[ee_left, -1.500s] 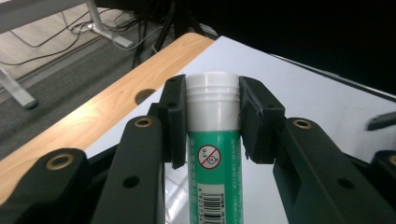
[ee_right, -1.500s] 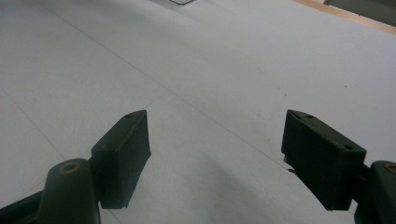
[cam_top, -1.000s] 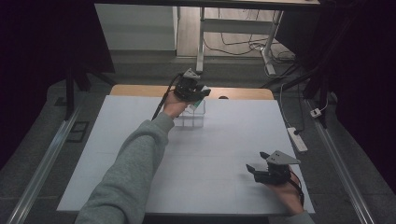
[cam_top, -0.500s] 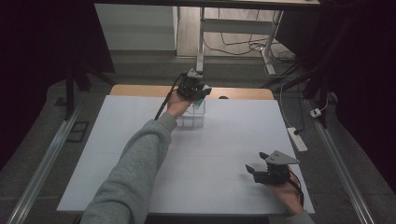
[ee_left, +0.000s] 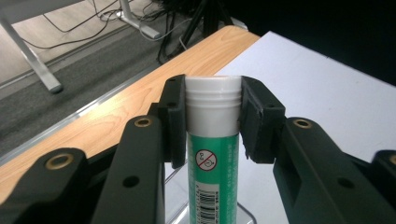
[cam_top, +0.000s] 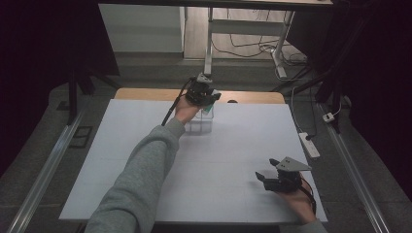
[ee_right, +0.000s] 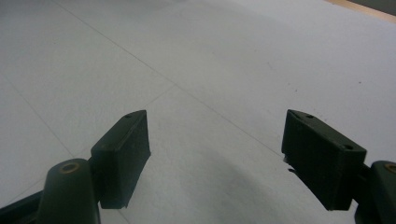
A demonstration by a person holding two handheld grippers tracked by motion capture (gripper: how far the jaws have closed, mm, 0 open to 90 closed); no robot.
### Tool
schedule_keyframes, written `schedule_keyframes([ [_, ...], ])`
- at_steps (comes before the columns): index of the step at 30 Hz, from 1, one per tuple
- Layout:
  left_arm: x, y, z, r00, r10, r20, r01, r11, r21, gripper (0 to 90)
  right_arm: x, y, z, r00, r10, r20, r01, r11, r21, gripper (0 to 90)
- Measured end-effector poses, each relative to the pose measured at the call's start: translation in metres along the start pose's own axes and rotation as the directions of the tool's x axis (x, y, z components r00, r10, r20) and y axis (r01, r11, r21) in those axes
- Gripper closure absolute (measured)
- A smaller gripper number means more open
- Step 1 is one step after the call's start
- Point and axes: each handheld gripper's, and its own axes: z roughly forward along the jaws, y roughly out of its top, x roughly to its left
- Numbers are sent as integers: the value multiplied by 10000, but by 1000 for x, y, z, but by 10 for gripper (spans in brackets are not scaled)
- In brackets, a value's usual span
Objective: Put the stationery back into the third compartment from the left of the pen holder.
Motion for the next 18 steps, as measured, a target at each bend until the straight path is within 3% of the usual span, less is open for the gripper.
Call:
schedule_keyframes([
  [2, -1, -2, 1, 9998, 73, -202, -71, 9999, 103, 629, 0, 0, 0, 9999, -98, 22, 98, 10000, 15, 227],
  [5, 0, -2, -1, 9999, 56, -96, -53, 9996, 289, 369, 0, 0, 0, 9999, -128, 17, 128, 9999, 27, 226],
  [8, 1, -3, -6, 10000, -58, 55, 56, 9997, 239, 340, 0, 0, 1, 9999, -125, 13, 125, 9999, 29, 226],
  [18, 3, -12, -17, 9996, 151, 258, -162, 9989, 439, 335, 1, 0, 1, 9999, -136, 12, 136, 9999, 49, 226],
])
